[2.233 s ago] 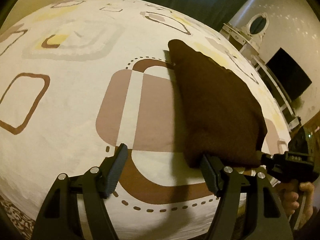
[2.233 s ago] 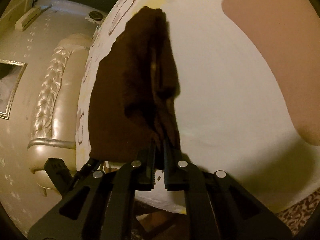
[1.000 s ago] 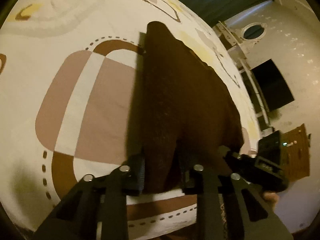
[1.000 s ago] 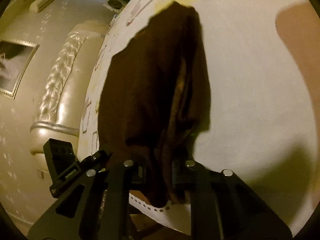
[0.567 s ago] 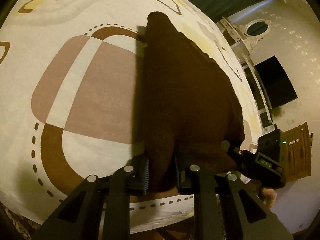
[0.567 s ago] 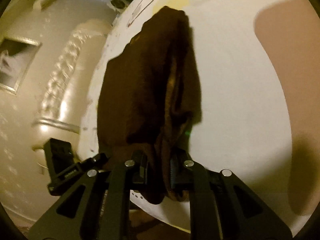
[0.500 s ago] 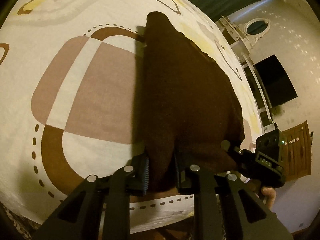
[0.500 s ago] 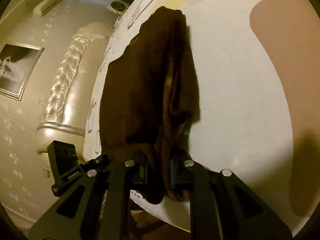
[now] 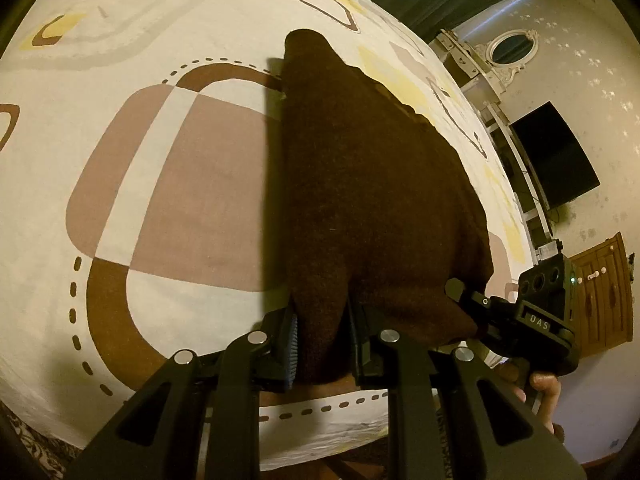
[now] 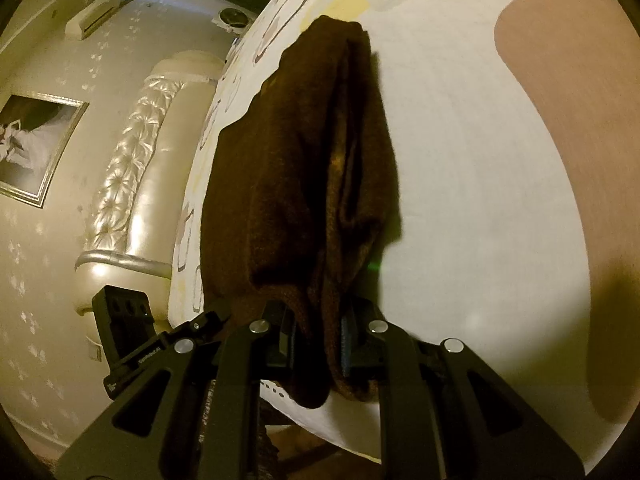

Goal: Fold small clothes

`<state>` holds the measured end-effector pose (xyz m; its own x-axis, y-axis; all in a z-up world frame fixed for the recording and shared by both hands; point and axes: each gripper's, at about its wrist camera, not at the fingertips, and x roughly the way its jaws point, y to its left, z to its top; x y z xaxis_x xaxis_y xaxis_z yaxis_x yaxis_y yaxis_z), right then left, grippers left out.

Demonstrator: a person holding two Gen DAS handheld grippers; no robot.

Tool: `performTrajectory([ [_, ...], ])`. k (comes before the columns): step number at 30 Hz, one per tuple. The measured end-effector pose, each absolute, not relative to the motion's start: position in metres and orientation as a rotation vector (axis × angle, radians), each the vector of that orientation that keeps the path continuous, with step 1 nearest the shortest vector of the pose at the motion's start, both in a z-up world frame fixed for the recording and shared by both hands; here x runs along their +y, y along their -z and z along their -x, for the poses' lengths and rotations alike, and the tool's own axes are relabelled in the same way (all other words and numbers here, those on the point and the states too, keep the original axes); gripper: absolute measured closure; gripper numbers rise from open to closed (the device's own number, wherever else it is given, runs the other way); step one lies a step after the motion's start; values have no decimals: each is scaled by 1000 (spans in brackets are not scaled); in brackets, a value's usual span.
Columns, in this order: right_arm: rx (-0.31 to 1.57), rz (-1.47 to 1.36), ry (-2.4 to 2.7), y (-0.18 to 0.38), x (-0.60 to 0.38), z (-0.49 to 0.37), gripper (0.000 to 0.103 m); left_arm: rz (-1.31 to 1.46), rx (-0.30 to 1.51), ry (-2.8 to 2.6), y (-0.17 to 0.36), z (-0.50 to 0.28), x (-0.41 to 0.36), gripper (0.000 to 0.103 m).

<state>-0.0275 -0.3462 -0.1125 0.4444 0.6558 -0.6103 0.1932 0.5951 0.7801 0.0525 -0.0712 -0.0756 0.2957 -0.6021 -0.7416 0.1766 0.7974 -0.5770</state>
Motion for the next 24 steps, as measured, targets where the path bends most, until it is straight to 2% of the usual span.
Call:
performTrajectory([
  [19, 1096, -976, -360, 118, -355, 31, 88, 394, 1155, 544, 81, -60, -78, 81],
  [22, 1092, -1005, -365, 118, -359, 33, 79, 416, 1135, 589, 80, -60, -75, 71],
  [24, 1093, -1020, -375, 114, -365, 35, 63, 451, 1120, 643, 79, -58, -68, 50],
])
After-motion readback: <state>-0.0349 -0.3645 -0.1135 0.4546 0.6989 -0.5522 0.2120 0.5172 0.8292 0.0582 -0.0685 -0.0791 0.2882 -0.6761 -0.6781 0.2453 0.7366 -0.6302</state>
